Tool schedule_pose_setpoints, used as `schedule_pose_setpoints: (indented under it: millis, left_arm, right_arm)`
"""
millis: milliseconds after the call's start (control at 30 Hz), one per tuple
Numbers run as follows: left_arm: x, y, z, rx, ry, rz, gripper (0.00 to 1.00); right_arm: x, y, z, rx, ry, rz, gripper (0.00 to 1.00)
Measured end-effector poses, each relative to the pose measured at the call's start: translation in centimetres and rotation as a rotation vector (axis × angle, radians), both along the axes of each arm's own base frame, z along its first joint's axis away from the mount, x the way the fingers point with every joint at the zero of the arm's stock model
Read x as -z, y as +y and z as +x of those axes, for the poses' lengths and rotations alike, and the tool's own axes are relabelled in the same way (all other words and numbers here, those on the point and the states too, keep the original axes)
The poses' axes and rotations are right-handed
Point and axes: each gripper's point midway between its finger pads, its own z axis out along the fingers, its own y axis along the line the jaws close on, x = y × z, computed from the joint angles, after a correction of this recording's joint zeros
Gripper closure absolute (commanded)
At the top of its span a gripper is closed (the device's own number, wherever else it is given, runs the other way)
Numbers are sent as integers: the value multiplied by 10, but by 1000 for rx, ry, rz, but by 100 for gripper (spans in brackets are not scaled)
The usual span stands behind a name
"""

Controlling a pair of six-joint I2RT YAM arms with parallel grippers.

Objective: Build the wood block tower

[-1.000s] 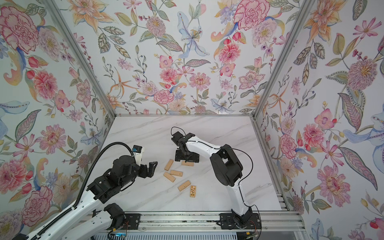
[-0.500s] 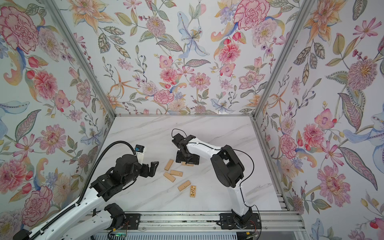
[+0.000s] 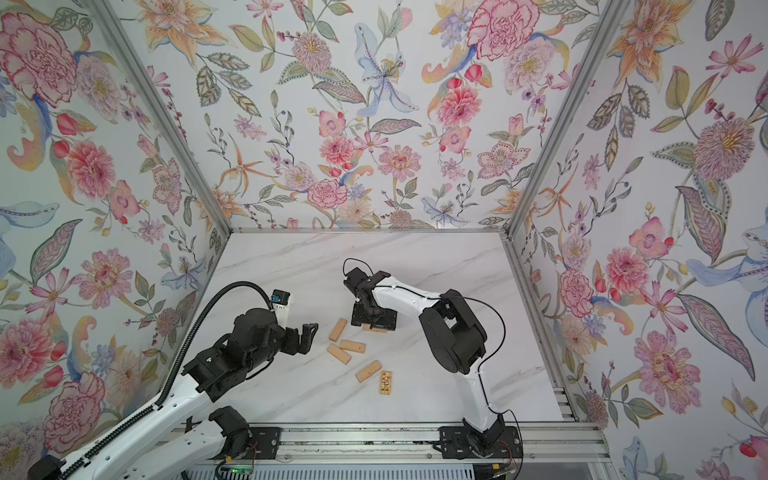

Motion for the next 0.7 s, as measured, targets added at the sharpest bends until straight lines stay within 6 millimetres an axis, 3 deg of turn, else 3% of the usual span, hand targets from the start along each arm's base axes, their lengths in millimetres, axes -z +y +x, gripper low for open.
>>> schedule_pose_setpoints:
  millis: [433,567,700]
  left_arm:
    - [4,-2,0,11,18,-3,1]
    - [4,-2,1,8,19,-4,1]
    - [4,-1,2,4,18,-3,1]
  right_arm:
    - [9,-2,-3,0,17,-9,16]
    - [9,-3,-3,-9,18,-11,36]
    - [9,-2,-3,-10,21,-8,40]
